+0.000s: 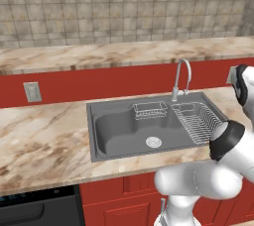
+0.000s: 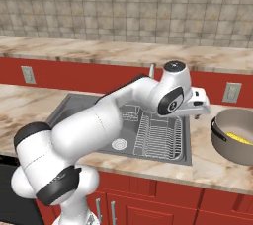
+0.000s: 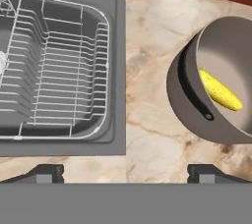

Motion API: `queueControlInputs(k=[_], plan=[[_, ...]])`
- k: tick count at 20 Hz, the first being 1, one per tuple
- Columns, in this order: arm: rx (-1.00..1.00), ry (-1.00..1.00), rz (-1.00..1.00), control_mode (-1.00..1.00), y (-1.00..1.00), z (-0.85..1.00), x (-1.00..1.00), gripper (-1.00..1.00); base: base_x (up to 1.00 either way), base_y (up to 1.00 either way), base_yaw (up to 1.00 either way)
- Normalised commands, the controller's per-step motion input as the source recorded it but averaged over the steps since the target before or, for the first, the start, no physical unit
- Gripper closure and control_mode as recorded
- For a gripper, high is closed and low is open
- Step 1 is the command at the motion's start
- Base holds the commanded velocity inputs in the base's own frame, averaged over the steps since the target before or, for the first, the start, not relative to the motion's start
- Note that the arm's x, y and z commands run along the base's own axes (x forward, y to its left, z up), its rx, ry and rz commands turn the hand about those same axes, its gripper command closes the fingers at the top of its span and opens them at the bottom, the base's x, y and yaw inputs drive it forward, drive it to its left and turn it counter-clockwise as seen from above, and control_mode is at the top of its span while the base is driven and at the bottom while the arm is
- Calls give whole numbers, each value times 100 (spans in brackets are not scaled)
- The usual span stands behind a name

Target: Dump the corn from the pot into the sink. Then turn on the water and wash the corn. Then turn off the water and put the corn back in the pot.

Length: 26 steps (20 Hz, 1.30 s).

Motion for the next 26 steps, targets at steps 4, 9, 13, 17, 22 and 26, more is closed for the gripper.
queueControlInputs(k=[4, 9, 13, 17, 22, 26], plan=[[-1, 1, 0, -100, -42, -20, 0, -100, 0, 0, 0], [-3, 0, 0, -100, -36, -17, 0, -100, 0, 0, 0], [-1, 0, 0, -100, -38, -18, 0, -100, 0, 0, 0], [0, 0, 0, -100, -30, -16, 0, -100, 0, 0, 0], [0, 0, 0, -100, -27, -10, 0, -100, 0, 0, 0], [0, 0, 1, -100, -24, -3, 8, -100, 0, 0, 0]])
